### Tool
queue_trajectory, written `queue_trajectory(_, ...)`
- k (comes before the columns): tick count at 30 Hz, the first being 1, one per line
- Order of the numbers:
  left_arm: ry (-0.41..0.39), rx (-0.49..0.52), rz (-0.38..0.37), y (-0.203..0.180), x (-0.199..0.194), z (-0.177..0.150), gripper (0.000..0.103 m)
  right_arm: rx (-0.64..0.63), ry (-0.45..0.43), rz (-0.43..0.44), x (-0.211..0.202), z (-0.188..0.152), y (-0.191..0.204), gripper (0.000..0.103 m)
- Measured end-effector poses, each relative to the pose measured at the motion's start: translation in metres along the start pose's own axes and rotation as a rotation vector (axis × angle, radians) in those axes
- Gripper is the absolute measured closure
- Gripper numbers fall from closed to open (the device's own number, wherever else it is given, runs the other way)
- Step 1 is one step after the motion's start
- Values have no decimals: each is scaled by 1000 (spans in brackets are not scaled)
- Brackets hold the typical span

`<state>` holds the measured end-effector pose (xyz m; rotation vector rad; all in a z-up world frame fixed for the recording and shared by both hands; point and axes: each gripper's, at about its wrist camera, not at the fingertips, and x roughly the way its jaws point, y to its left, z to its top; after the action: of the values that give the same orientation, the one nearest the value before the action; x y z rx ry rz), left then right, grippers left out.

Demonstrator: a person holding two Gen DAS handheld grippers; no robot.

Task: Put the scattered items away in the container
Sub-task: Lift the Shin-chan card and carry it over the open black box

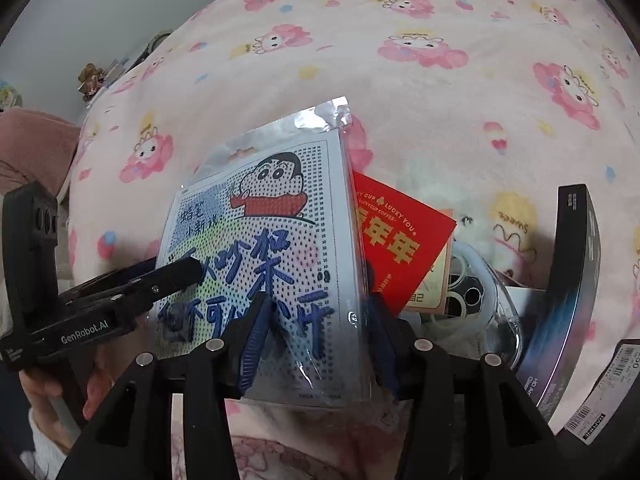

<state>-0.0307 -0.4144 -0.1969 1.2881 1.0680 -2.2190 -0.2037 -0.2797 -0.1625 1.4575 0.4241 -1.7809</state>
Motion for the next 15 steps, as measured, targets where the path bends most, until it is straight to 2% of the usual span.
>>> queue_trajectory(3,-37,26,-39,-7,-29,-7,47,2,-40,13,-25,-14,0,58)
queue_trajectory(6,-54,74,-93,-24,-55,-14,48,38,-82,49,-60,-31,-5,59)
queue_trajectory(11,-73,202,-139,-79,-82,-26,48,108,-180,31,-125,-77,-22,59)
queue_trajectory(15,-59,302,-222,-127,-96,-40,48,187,-249,3,-170,-120,-43,59)
